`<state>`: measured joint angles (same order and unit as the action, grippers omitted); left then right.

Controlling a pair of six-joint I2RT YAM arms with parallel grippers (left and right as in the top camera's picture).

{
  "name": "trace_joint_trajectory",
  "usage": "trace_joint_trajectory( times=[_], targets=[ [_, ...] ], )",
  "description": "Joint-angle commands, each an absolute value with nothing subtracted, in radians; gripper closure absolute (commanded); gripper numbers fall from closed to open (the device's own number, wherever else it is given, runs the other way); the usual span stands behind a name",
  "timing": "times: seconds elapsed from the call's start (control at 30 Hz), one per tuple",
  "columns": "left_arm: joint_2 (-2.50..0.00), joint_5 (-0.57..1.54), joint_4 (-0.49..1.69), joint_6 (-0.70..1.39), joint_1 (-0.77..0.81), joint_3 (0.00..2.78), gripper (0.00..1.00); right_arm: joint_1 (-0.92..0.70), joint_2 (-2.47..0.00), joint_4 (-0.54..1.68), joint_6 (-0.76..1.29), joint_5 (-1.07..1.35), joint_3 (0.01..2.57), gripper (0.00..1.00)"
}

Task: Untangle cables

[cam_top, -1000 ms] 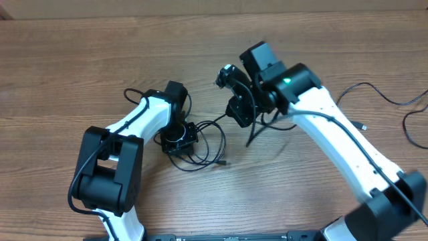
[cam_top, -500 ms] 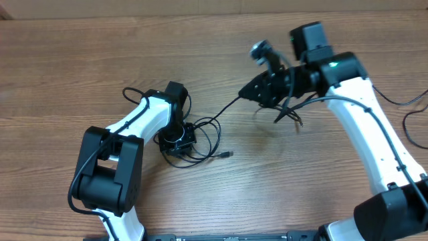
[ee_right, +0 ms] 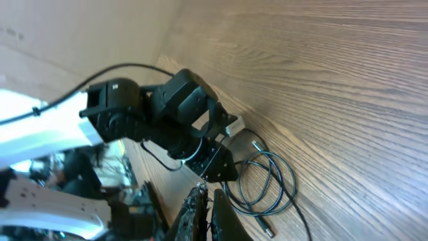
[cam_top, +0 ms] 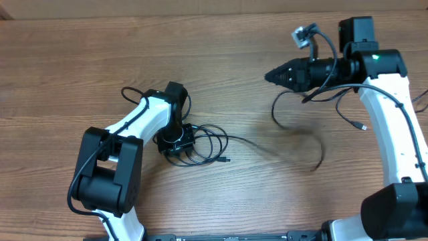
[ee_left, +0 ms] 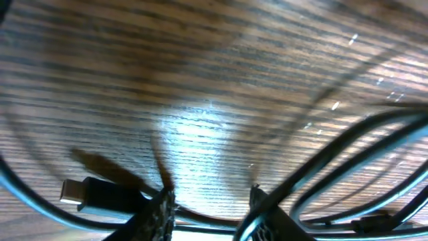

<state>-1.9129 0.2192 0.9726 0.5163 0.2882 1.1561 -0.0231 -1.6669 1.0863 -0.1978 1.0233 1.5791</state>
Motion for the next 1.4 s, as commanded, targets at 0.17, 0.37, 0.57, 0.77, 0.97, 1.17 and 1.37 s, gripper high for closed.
trace_joint_trajectory(
  times=[0.17, 0.37, 0.57, 0.77, 0.97, 1.17, 1.37],
  targets=[
    [-1.909, 0.194, 0.968, 0.522, 0.282, 1.147, 0.44, 0.001, -1.629, 1.091, -0.131, 1.001, 1.575, 0.96],
    [-1.909, 0.355, 0.941, 0.388, 0.279, 1.154, 0.5, -0.071, -1.63, 1.091, -0.134, 0.812, 1.488, 0.68],
    [-1.909, 0.496, 0.966, 0.313, 0.27, 1.227, 0.42, -0.186, -1.631, 1.077, -0.242, 0.649, 1.373, 0.47],
    [-1.909, 0.469, 0.962, 0.344, 0.267, 1.301, 0.34, -0.333, -1.633, 0.931, -0.24, 0.433, 1.221, 0.39],
    [-1.909, 0.379, 0.96, 0.451, 0.27, 1.295, 0.3, -0.379, -1.633, 0.818, -0.24, 0.392, 1.105, 0.32],
    [-1.909, 0.288, 0.934, 0.559, 0.27, 1.28, 0.29, -0.379, -1.633, 0.704, -0.24, 0.336, 1.008, 0.34],
    [-1.909, 0.282, 0.896, 0.602, 0.279, 1.274, 0.29, -0.379, -1.633, 0.648, -0.241, 0.304, 0.955, 0.43]
  ],
)
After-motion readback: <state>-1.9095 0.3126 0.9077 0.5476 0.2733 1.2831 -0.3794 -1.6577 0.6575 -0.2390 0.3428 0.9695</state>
